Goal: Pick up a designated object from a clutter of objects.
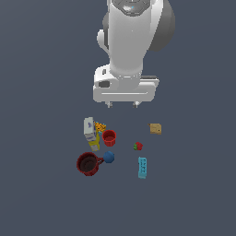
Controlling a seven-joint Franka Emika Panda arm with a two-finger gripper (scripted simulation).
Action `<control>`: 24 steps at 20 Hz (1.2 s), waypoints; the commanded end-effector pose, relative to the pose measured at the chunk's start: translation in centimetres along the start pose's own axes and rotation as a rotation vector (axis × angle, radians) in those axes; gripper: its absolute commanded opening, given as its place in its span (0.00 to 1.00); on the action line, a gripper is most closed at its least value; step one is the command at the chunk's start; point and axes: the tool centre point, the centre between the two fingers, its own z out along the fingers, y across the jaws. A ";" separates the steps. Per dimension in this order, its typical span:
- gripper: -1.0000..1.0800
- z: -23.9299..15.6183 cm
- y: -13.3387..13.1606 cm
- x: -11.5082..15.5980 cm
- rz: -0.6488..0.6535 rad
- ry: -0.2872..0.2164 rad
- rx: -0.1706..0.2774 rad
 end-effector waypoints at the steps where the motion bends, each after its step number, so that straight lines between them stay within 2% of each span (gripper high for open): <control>1: 0.62 0.0 0.0 0.0 0.000 0.000 0.000; 14: 0.62 0.0 0.8 0.2 -0.022 -0.002 -0.009; 24: 0.62 1.3 1.9 1.5 -0.124 0.014 -0.013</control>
